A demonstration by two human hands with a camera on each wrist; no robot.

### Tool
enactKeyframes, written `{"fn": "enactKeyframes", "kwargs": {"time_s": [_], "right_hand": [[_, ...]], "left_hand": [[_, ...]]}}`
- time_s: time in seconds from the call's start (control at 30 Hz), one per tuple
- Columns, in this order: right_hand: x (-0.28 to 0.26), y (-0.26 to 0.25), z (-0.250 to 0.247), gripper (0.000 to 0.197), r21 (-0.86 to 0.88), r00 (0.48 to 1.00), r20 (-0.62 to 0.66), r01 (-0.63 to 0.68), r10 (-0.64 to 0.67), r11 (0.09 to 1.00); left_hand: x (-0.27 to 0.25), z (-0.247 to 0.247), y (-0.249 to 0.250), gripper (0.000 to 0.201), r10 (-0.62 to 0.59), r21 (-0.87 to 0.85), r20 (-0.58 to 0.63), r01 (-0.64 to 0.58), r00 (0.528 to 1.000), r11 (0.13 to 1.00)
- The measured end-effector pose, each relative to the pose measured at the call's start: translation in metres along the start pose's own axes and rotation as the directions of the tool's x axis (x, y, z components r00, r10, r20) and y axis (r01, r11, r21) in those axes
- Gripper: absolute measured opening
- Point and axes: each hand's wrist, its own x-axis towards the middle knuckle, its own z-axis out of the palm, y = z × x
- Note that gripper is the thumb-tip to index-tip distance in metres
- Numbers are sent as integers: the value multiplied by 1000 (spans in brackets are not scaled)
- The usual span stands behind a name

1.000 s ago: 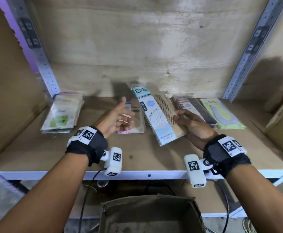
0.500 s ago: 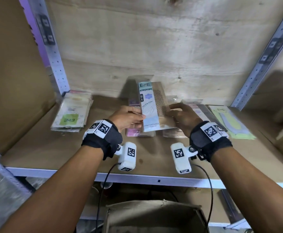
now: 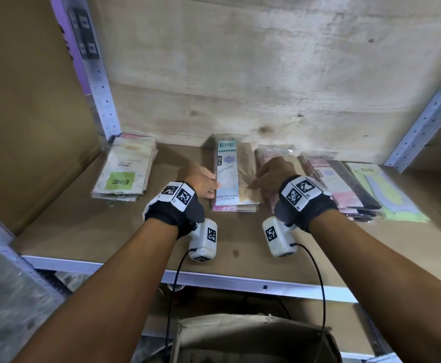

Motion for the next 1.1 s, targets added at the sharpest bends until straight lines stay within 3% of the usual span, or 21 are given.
{"fn": "enactKeyframes", "kwargs": {"time_s": [0.2, 0.4, 0.57, 0.83, 1.1], "right_hand": [[4, -3, 7, 58, -95, 999, -33, -25, 22, 995], [7, -6, 14, 58, -176, 1000, -11, -16, 14, 984], [10, -4, 19, 75, -206, 1000, -5, 9, -10, 979], [5, -6, 13, 49, -230, 998, -37, 45, -55, 972], [-6, -18, 17, 21, -277, 946, -74, 285, -316, 918]], "left_hand": [[9, 3, -11, 25, 65, 92, -78, -58, 995, 994], [12, 2, -7, 32, -17, 97, -52, 22, 998, 995], [11, 3, -6, 34, -50, 89, -58, 55, 997, 995], [12, -8, -10, 35, -5, 114, -58, 12, 998, 993], [3, -57, -15, 9, 69, 28, -166, -65, 984, 998]]}}
